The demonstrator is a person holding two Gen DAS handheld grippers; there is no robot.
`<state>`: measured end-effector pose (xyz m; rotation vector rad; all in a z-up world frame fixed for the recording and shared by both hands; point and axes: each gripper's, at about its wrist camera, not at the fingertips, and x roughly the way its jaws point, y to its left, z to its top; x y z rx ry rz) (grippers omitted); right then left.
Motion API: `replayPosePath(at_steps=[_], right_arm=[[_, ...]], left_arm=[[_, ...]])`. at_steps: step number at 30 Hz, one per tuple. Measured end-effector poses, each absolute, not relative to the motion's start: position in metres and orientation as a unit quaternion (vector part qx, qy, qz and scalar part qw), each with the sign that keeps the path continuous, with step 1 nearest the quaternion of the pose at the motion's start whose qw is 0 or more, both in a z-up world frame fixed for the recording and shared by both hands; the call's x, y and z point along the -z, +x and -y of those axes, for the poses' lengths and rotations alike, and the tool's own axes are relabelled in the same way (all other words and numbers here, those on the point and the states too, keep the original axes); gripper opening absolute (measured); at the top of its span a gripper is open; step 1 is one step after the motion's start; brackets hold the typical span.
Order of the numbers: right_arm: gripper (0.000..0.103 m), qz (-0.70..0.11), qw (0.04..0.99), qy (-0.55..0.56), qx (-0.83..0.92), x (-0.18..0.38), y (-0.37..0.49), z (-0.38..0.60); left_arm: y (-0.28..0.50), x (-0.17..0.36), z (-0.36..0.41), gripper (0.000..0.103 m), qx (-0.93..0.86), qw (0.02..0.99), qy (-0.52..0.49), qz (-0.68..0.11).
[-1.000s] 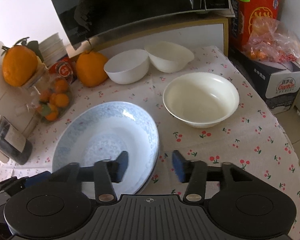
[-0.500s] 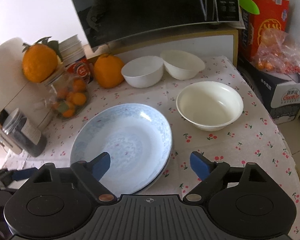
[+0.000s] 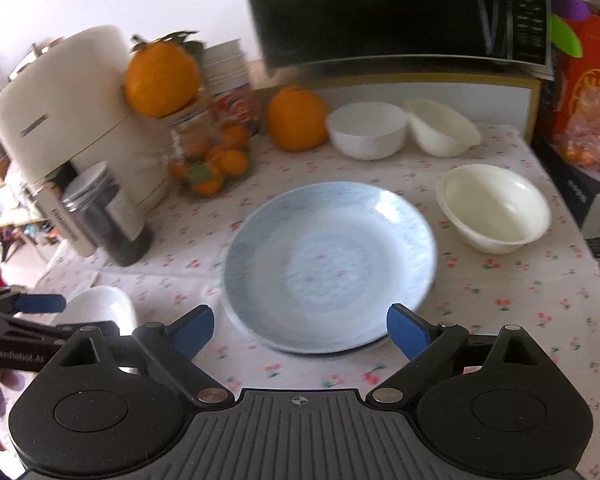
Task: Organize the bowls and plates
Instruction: 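Move both tools to the rim of the white plate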
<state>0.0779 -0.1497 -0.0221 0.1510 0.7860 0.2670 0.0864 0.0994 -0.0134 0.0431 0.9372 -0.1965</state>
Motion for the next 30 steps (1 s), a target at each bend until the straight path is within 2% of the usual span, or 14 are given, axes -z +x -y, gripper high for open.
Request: replayPosePath(at_steps=[10,14,19,24,30], right_arm=[[0.096,-0.409,0.891,0.076,-0.183,0.027,0.071,0.106],[0.096,-0.421,0.880,0.087,-0.203,0.033,0.069,0.089],[0.096,-0.432,0.869,0.099,-0.222,0.042,0.067,0.072],[0.096,-0.437,0.861,0.106,-0.237,0.048,0.065,0.057],[0.096,-0.445,0.853,0.115,-0.247,0.055,0.064,0.048]], left_arm=[[0.080,0.016,-0.153,0.102,0.076,0.874,0.017,-0.481],[0.080,0.020,-0.171,0.098,0.077,0.868,0.010,-0.491],[0.079,0.024,-0.188,0.087,0.084,0.859,0.000,-0.505],[0.080,0.034,-0.198,0.068,0.087,0.844,-0.012,-0.529],[0.079,0.038,-0.206,0.054,0.089,0.837,-0.021,-0.540]])
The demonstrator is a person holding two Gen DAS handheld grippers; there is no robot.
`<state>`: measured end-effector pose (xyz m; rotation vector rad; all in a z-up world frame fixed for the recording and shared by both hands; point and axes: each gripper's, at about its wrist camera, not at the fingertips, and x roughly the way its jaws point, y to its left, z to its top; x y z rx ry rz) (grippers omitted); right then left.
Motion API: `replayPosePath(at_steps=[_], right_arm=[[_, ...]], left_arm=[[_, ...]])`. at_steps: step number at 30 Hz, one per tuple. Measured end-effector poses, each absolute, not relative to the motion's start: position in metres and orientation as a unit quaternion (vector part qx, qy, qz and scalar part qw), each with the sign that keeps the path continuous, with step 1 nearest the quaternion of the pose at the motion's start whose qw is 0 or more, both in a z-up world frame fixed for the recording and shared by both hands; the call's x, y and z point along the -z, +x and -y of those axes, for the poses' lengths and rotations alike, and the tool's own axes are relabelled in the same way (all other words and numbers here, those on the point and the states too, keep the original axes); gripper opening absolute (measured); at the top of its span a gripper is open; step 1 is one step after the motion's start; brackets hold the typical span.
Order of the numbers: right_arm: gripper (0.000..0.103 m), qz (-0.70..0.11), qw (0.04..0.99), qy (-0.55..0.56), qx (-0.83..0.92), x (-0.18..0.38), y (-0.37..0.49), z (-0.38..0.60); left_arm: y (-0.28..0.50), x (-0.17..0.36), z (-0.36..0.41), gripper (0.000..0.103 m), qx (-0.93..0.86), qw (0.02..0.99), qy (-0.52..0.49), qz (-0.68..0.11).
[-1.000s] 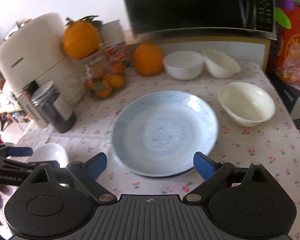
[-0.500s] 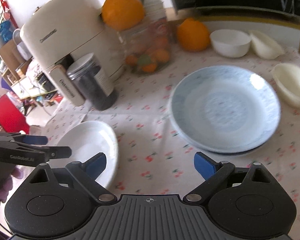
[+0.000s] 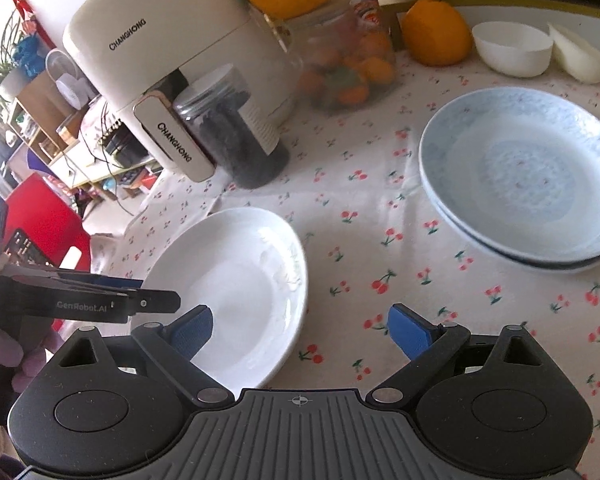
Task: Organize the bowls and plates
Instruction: 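Move both tools to the rim of the white plate, then close both grippers on the white plate rim and lift it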
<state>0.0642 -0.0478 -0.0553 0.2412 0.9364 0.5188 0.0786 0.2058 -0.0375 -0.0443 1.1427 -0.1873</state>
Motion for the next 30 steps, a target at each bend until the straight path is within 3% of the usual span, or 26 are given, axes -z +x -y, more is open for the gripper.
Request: replayPosePath(at_steps=[10,15,20,25,30], right_arm=[[0.091,-0.448,0.851,0.125,-0.244,0.065,0.064,0.041],[0.074,-0.448,0.851,0.125,-0.245,0.066,0.064,0.038],[0.044,-0.454,0.848,0.121,-0.247,0.068,0.063,0.035],[0.028,-0.454,0.846,0.117,-0.254,0.069,0.062,0.033],[0.025,-0.452,0.848,0.115,-0.253,0.068,0.062,0.034]], left_arm=[[0.081,0.044,-0.213,0.038,0.083,0.826,-0.028,-0.557],[0.081,0.044,-0.215,0.031,0.085,0.824,-0.034,-0.559],[0.080,0.043,-0.211,0.025,0.094,0.823,-0.033,-0.559],[0.081,0.043,-0.211,0.024,0.094,0.823,-0.031,-0.559],[0.081,0.043,-0.212,0.023,0.090,0.824,-0.036,-0.559]])
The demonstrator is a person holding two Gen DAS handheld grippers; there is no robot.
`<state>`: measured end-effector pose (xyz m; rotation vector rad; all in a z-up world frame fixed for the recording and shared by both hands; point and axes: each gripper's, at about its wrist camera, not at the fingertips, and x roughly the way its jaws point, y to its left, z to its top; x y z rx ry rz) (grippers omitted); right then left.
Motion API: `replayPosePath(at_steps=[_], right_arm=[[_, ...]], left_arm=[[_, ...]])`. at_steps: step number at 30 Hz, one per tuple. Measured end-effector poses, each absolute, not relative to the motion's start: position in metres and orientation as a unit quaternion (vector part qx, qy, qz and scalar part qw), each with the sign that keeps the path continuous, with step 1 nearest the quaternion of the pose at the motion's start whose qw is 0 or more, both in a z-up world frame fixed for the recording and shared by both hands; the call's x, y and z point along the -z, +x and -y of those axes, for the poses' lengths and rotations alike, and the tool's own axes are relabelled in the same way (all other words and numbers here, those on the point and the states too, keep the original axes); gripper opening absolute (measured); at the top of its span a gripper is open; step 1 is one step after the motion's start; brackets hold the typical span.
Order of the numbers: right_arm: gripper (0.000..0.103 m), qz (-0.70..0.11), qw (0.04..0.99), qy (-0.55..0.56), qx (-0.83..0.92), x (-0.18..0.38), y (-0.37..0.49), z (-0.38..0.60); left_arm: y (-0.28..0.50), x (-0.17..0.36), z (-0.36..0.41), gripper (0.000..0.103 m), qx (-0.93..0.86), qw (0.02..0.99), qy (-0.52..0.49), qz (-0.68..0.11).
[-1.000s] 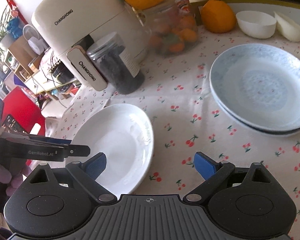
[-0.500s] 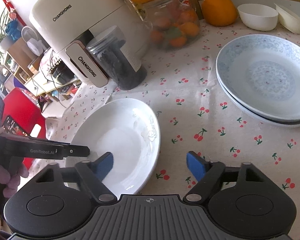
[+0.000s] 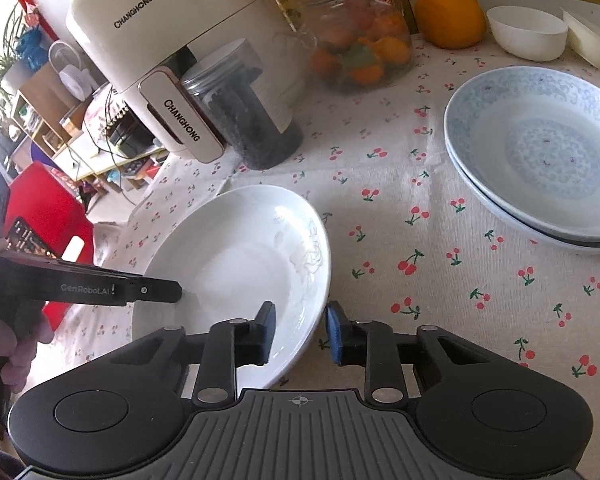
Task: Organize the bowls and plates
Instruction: 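Close both grippers on the white plate rim and lift it, then carry the white plate with both grippers and lower it onto the blue plates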
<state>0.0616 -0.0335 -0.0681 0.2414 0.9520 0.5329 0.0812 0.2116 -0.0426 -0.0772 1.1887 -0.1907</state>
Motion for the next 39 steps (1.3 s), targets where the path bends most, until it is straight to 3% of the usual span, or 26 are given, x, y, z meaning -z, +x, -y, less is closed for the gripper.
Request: replayPosePath(at_steps=[39], right_arm=[[0.022,-0.392,0.879,0.180,-0.203,0.033,0.079,0.101]], left_arm=[[0.097,-0.001,-0.164,0.023,0.131,0.864,-0.079,-0.480]])
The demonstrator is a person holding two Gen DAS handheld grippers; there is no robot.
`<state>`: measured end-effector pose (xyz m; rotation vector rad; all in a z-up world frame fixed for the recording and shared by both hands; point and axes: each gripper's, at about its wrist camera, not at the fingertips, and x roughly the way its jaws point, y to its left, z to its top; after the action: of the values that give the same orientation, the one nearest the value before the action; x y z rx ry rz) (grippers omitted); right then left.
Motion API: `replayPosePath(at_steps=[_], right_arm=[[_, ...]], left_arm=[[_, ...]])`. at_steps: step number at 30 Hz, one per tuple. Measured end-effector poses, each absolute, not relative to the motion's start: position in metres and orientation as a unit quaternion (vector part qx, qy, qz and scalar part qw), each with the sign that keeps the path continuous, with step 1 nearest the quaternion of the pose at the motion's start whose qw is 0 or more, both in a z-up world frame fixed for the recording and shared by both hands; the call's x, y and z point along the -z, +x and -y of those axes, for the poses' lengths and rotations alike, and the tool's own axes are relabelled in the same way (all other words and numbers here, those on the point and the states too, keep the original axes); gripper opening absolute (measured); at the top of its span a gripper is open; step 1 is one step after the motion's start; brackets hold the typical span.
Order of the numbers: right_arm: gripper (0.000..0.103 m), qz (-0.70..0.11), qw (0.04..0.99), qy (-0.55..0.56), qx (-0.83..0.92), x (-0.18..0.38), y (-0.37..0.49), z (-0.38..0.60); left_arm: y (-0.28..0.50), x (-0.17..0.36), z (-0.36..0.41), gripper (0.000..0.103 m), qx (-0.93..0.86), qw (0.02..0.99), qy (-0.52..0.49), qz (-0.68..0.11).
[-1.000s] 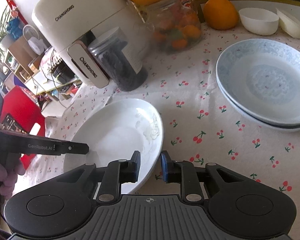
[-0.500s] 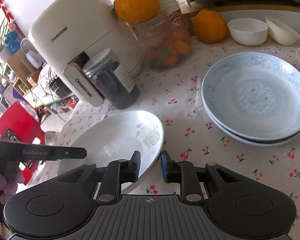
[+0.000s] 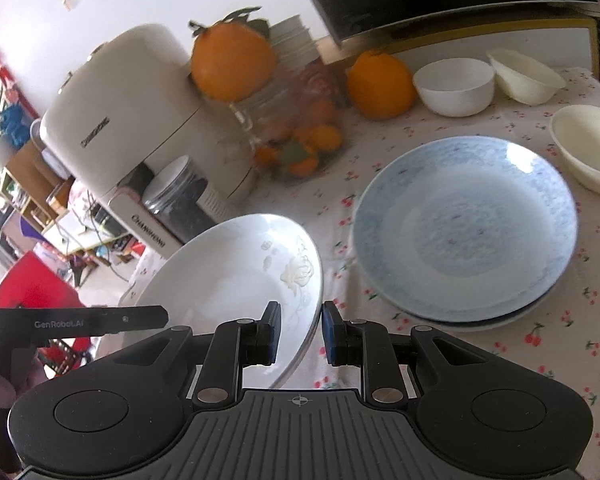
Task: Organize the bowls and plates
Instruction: 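Carry the white plate with both grippers and lower it onto the blue plates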
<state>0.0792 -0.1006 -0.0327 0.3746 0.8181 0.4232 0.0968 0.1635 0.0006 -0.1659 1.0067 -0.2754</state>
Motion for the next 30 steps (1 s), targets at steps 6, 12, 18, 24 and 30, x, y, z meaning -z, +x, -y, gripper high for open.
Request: replayPosePath(at_steps=[6,12,18,24,30], right_arm=[[0.022,-0.387,0.882,0.192,-0.187,0.029,0.082,0.122],[0.022,-0.379,0.887,0.205,-0.166,0.025,0.087,0.145],[0.022,-0.374,0.890,0.219,-0.142,0.025,0.093,0.170],[0.022,-0.368,0.892,0.234,-0.122,0.025,0.099,0.195],[0.022,-0.369,0.891,0.243,-0.102,0.030,0.107,0.212]], left_arm=[[0.103,-0.003,-0.144,0.023,0.136,0.866,-0.082,-0.474],[0.112,-0.002,-0.119,0.023,0.139,0.868,-0.086,-0.469],[0.120,0.000,-0.093,0.023,0.146,0.869,-0.086,-0.465],[0.126,0.004,-0.070,0.023,0.152,0.868,-0.086,-0.464],[0.133,0.009,-0.049,0.023,0.150,0.872,-0.080,-0.459]])
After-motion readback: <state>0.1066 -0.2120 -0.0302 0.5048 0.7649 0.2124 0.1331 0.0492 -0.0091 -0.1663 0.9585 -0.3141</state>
